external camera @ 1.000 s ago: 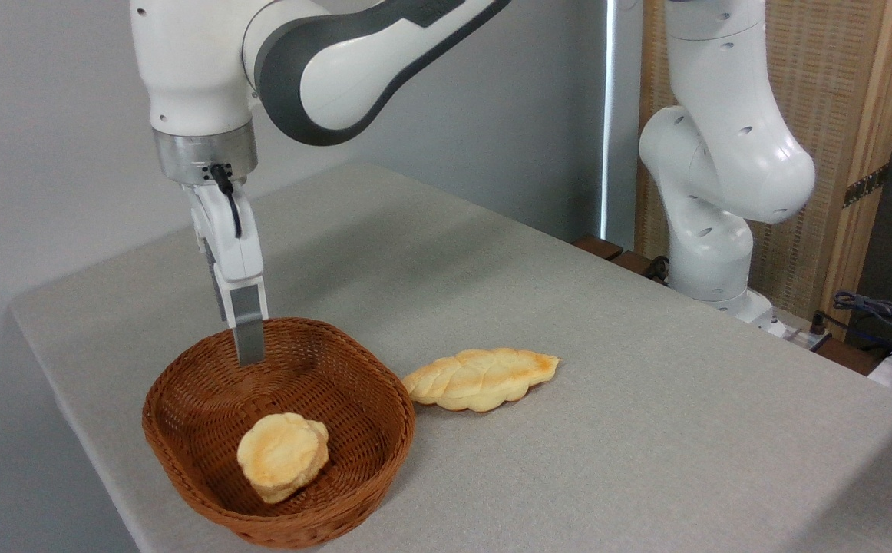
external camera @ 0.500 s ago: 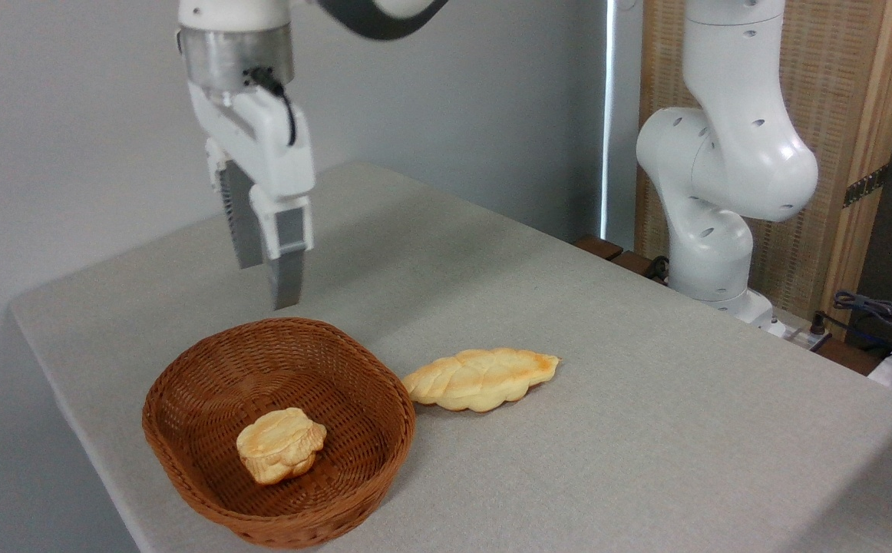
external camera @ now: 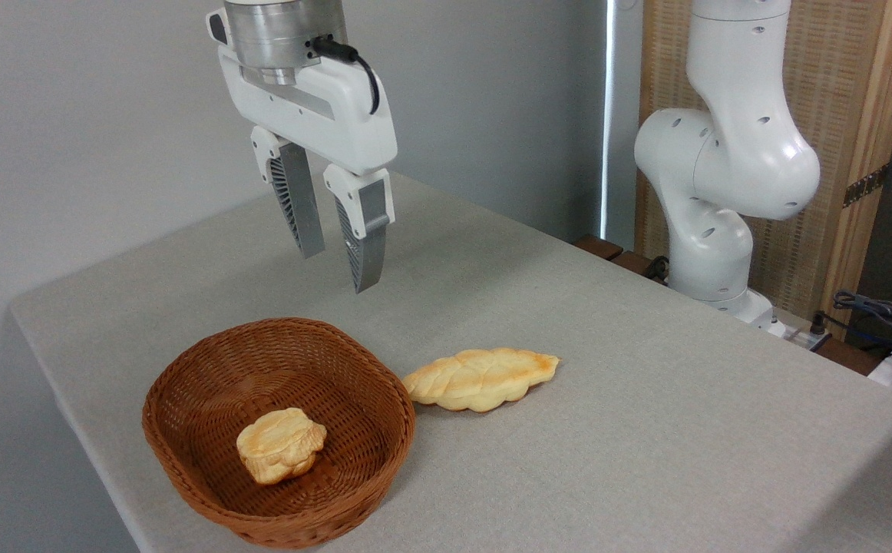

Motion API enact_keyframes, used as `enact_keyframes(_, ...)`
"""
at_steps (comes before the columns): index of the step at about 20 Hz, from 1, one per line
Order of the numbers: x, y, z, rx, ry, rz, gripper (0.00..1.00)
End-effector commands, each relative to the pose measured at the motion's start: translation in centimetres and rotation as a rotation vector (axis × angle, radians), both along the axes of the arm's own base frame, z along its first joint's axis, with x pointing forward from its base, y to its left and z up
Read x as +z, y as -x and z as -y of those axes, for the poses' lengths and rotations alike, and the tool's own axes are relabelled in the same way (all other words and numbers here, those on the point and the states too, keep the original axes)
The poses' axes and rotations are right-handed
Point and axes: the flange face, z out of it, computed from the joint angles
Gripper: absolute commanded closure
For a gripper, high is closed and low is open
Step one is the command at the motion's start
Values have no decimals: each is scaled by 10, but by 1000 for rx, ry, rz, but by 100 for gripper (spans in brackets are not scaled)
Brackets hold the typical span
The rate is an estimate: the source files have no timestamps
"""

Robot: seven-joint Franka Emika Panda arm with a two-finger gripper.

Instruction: Put bread into the basket

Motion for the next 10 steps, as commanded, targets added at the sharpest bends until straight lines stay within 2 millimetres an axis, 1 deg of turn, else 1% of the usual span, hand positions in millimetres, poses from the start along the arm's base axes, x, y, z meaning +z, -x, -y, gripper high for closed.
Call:
enact_keyframes(1,7,2,-11,27,-11,-6,0)
enact_keyframes(10,8,0,-13,14,-6,5,0)
